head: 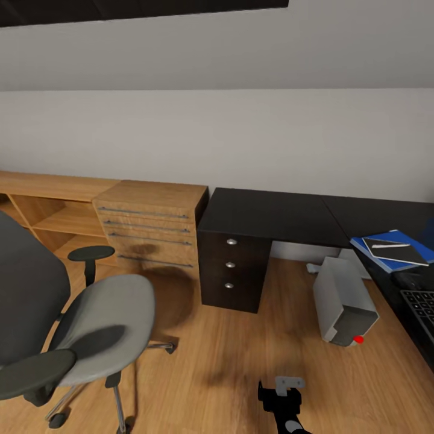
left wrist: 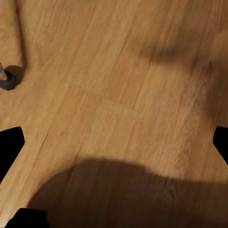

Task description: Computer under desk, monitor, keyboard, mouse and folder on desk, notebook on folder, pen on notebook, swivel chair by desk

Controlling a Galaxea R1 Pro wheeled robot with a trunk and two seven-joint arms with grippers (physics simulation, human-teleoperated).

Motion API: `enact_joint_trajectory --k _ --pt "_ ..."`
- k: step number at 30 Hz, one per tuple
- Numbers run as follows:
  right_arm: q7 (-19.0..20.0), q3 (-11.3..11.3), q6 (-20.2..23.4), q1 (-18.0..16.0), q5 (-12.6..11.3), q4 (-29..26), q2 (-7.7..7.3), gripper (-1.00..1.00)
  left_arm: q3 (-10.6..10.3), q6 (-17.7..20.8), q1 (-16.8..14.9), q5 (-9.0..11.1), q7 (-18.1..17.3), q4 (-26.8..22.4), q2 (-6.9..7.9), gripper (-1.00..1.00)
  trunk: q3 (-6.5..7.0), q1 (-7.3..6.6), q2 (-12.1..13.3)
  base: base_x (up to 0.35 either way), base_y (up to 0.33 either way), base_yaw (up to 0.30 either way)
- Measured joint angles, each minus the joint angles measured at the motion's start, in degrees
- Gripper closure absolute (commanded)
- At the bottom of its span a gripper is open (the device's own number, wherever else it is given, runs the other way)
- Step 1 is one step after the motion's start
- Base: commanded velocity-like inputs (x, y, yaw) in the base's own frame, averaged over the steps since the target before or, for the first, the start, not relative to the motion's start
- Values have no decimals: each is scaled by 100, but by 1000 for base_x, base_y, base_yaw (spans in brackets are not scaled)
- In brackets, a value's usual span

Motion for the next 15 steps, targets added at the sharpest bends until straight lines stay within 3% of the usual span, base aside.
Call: enact_joint_trajectory --k 4,7,10,15 --pt "1 6 -168 0 9 10 1 -100 285 0 0 23 11 0 49 -100 -72 88 -160 0 0 0" --pt "4 20 -274 0 29 3 8 -100 685 0 -1 28 6 -4 76 -100 -126 154 -281 0 0 0" --pt "3 39 -379 0 41 -19 26 -100 863 -1 -1 29 5 -14 116 -100 -179 220 -401 0 0 0" --pt "-17 94 -751 0 74 -69 75 -100 1162 16 -2 37 9 -104 346 -100 -269 330 -602 0 0 0"
